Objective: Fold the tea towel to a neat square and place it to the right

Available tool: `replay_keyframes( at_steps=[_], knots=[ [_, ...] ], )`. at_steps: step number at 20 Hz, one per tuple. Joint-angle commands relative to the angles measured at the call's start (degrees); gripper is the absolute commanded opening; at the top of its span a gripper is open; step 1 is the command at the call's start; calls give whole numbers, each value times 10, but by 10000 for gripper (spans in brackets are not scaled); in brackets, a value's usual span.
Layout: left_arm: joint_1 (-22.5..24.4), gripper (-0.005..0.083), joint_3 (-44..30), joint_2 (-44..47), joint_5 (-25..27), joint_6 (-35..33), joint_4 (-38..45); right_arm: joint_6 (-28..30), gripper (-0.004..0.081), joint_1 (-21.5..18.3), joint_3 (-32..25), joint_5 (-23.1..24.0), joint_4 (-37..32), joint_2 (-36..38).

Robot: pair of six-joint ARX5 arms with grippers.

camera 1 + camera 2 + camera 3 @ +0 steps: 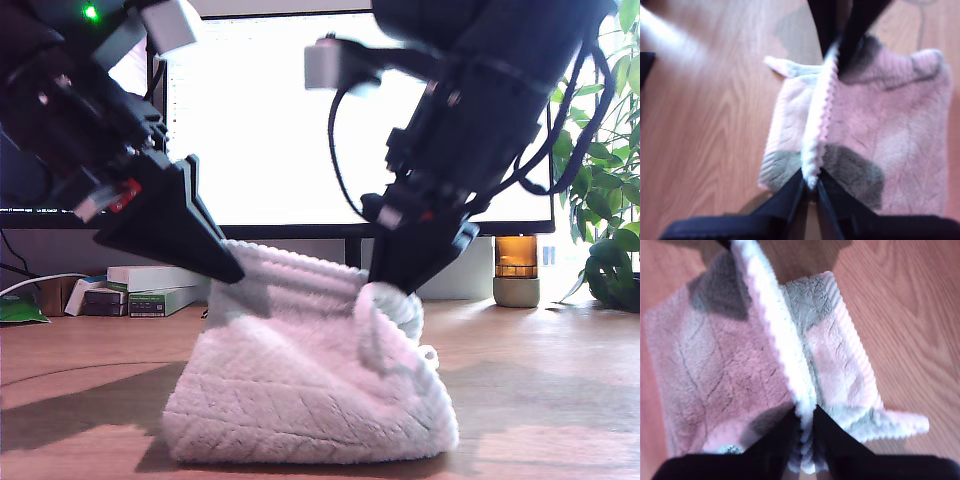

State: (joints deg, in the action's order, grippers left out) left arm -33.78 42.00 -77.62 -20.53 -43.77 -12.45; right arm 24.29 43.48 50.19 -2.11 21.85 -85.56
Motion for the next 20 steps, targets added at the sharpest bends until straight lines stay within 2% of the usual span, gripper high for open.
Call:
replay_keyframes(
  at_steps=[1, 3, 10, 13, 17, 20],
  knots=[
    [14, -24, -6, -20, 7, -2, 3, 6, -12, -10, -6, 19, 5, -20],
    [14, -24, -6, -35, 7, -2, 10, 14, -12, -14, -6, 37, 3, -26],
    [16, -24, -6, -50, 21, -2, 40, 14, -9, -17, -6, 41, -12, -27],
    [15, -23, -6, -50, 20, 3, 40, 13, 73, -17, -6, 42, -17, -27],
    [15, 64, -6, -50, 20, 3, 40, 12, 173, -16, -6, 42, -15, -27],
    [15, 65, -6, -50, 20, 3, 40, 12, 228, -17, -6, 49, -19, -27]
  ],
)
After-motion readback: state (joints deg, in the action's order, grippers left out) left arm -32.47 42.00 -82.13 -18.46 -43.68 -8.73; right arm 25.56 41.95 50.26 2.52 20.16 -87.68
